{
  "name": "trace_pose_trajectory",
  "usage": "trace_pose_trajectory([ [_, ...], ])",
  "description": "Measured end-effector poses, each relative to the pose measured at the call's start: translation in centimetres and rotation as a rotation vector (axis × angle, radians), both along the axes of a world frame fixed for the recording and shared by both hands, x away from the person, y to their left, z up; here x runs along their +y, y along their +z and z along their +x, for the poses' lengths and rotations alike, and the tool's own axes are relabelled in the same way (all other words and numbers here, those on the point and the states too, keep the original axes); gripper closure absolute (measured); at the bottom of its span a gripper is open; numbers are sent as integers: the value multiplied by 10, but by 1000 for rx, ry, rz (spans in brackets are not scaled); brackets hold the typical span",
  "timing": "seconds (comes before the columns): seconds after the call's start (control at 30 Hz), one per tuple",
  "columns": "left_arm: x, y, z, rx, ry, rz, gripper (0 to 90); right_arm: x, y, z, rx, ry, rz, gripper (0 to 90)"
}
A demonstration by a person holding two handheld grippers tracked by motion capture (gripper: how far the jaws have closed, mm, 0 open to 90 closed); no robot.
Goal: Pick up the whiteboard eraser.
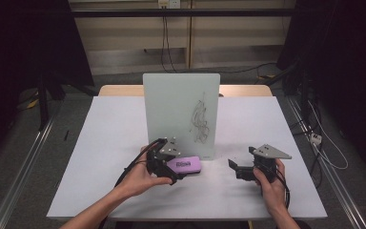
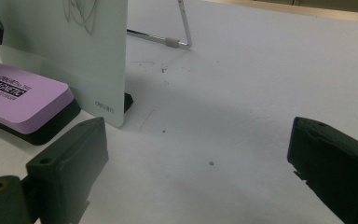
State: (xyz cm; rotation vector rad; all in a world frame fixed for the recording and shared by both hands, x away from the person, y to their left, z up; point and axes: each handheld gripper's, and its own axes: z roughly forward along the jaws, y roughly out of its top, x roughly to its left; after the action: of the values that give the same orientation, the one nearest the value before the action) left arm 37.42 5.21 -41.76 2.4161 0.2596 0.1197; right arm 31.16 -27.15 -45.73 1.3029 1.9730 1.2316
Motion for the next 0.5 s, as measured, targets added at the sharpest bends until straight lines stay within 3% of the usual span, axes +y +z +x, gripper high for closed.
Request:
trace_pose_trajectory([
  [0.17, -9, -6, 6, 14, -37, 33, 152, 0, 0, 0, 5, 3, 0, 49],
  [0.33, -14, -8, 13, 14, -59, 31, 224, 1, -1, 1, 6, 5, 0, 49],
  [0.5, -18, -14, 18, 37, -87, 68, 252, 1, -1, 1, 5, 8, -1, 49],
])
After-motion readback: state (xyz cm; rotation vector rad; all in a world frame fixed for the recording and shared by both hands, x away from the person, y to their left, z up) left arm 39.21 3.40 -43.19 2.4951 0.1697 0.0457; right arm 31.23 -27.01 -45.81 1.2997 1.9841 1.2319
